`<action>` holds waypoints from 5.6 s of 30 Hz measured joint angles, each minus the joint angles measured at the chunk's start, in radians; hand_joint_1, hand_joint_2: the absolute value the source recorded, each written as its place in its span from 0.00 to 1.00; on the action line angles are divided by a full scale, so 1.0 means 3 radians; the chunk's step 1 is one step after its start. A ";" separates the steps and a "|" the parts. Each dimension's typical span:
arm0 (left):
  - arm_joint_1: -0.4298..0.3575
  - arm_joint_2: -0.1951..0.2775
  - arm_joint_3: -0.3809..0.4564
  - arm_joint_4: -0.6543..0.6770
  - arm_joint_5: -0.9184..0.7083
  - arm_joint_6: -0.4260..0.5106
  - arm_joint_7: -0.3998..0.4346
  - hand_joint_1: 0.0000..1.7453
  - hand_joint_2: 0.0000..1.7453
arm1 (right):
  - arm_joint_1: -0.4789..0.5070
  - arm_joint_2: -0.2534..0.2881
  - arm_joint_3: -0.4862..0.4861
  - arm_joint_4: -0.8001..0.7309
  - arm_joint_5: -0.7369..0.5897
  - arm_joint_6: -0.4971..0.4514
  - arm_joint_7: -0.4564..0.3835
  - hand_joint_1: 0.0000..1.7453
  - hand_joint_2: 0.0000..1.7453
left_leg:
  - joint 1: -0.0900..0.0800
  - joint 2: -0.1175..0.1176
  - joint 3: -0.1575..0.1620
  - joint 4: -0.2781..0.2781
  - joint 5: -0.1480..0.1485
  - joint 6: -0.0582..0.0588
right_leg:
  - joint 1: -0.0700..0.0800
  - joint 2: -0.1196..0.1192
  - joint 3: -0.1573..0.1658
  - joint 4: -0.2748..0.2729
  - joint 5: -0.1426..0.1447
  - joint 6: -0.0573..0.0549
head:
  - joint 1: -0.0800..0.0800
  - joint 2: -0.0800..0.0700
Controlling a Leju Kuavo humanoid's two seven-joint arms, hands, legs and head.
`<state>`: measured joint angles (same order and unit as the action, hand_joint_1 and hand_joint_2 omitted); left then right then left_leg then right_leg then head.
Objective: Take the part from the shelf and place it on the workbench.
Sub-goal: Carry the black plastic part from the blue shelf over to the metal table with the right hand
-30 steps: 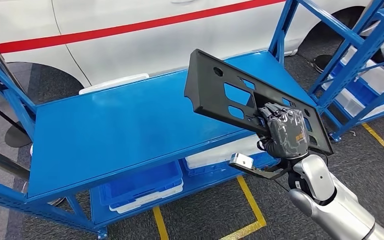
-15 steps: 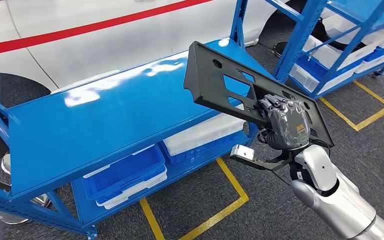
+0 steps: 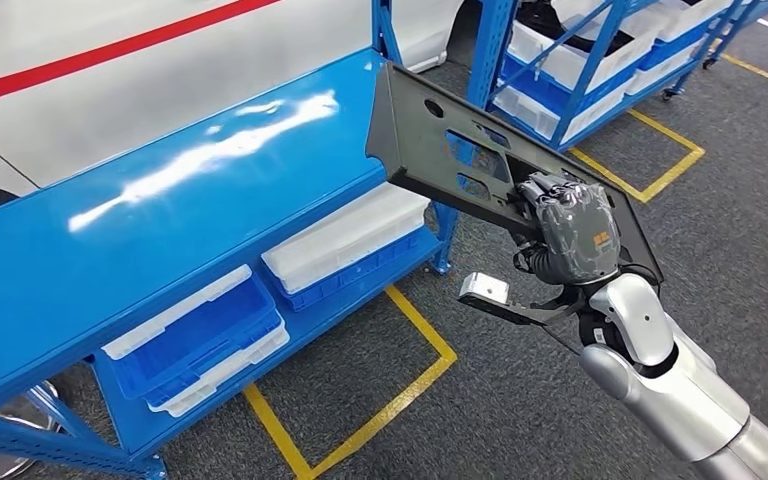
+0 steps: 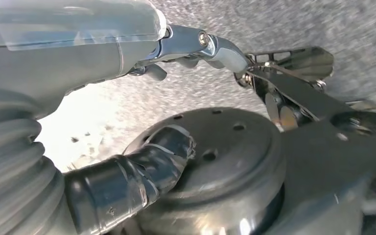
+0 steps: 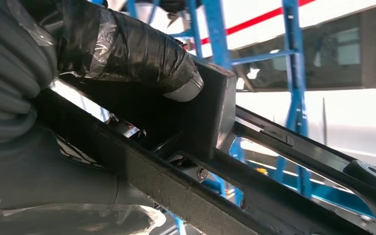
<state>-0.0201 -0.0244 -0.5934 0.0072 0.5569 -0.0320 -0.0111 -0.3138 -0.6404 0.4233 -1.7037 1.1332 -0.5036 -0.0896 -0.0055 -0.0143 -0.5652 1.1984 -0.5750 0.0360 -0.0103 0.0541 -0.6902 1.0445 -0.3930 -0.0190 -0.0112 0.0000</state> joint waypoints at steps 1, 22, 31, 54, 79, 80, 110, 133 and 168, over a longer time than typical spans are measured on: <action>-0.0001 0.0001 0.0000 0.0000 0.0000 0.0000 0.0000 0.00 1.00 | -0.0002 0.0000 0.0000 0.0000 -0.0004 0.0001 0.0001 1.00 1.00 | -0.0007 -0.0075 0.0161 -0.0238 0.0028 0.0034 | 0.0000 0.0040 -0.0040 -0.0001 0.0043 0.0009 | 0.0000 0.0000; 0.0026 -0.0015 -0.0003 0.0000 0.0001 0.0010 -0.0008 0.00 1.00 | -0.0095 -0.0043 0.0054 0.0019 -0.0112 0.0099 -0.0004 1.00 1.00 | 0.0005 0.0395 -0.0186 -0.0502 0.0390 -0.0067 | -0.0062 -0.0348 0.0388 0.0008 -0.0331 0.0083 | 0.0003 0.0000; 0.0027 -0.0016 -0.0003 0.0000 0.0004 0.0006 -0.0036 0.00 1.00 | -0.0134 -0.0045 0.0065 0.0019 -0.0128 0.0101 -0.0013 1.00 1.00 | -0.0014 -0.0046 0.0070 -0.0103 -0.0018 0.0030 | 0.0010 0.0002 -0.0055 0.0004 0.0048 -0.0022 | 0.0003 0.0000; 0.0022 -0.0024 0.0005 0.0000 0.0008 -0.0001 -0.0141 0.00 1.00 | -0.0289 -0.0048 0.0264 0.0083 -0.0181 0.0180 0.0016 1.00 1.00 | 0.0017 0.0275 0.0077 -0.0502 0.0071 -0.0076 | -0.0039 -0.0277 0.0266 -0.0089 -0.0197 0.0042 | 0.0004 0.0000; 0.0047 -0.0024 0.0010 0.0000 -0.0030 -0.0021 -0.0192 0.00 1.00 | -0.0406 0.0030 0.0389 0.0155 -0.0175 0.0242 0.0023 1.00 1.00 | 0.0006 0.0335 0.0002 -0.0650 0.0353 -0.0002 | 0.0000 -0.0376 0.0325 -0.0022 -0.0258 0.0129 | 0.0015 0.0000; 0.0047 -0.0023 0.0012 0.0000 -0.0030 -0.0020 -0.0192 0.00 1.00 | -0.0412 0.0033 0.0390 0.0156 -0.0174 0.0242 0.0023 1.00 1.00 | -0.0002 0.0363 0.0002 -0.0647 0.0352 -0.0014 | 0.0016 -0.0373 0.0327 -0.0050 -0.0265 0.0112 | 0.0014 0.0000; 0.0057 -0.0018 0.0064 0.0004 -0.0035 -0.0011 -0.0207 0.00 1.00 | -0.0412 0.0062 0.0409 0.0204 -0.0169 0.0237 0.0058 1.00 1.00 | 0.0033 0.0359 0.0098 -0.0675 0.0260 -0.0052 | -0.0039 -0.0404 0.0207 -0.0027 -0.0171 0.0181 | 0.0025 0.0000; 0.0055 -0.0020 0.0082 0.0006 -0.0044 -0.0010 -0.0213 0.00 1.00 | -0.0446 0.0091 0.0409 0.0213 -0.0153 0.0251 0.0064 1.00 1.00 | 0.0052 0.0016 -0.0004 -0.0697 0.0361 0.0036 | 0.0017 -0.0056 0.0017 0.0384 -0.0436 0.0093 | 0.0028 0.0000; 0.0071 -0.0025 0.0085 0.0015 -0.0081 -0.0005 -0.0235 0.00 1.00 | -0.0473 0.0119 0.0412 0.0251 -0.0120 0.0284 0.0058 1.00 1.00 | 0.0055 0.0117 0.0240 -0.0793 0.0239 0.0045 | -0.0030 -0.0150 -0.0171 0.0772 -0.0501 0.0150 | 0.0038 0.0000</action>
<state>0.0011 -0.0319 -0.5680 0.0118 0.5326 -0.0336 -0.0815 -0.4555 -0.6047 0.5469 -1.6282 1.0972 -0.4184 -0.0721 0.0111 0.0209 -0.4931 0.9603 -0.5034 0.0496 -0.0193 0.0091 -0.7415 1.2760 -0.5431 0.0259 0.0001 0.0000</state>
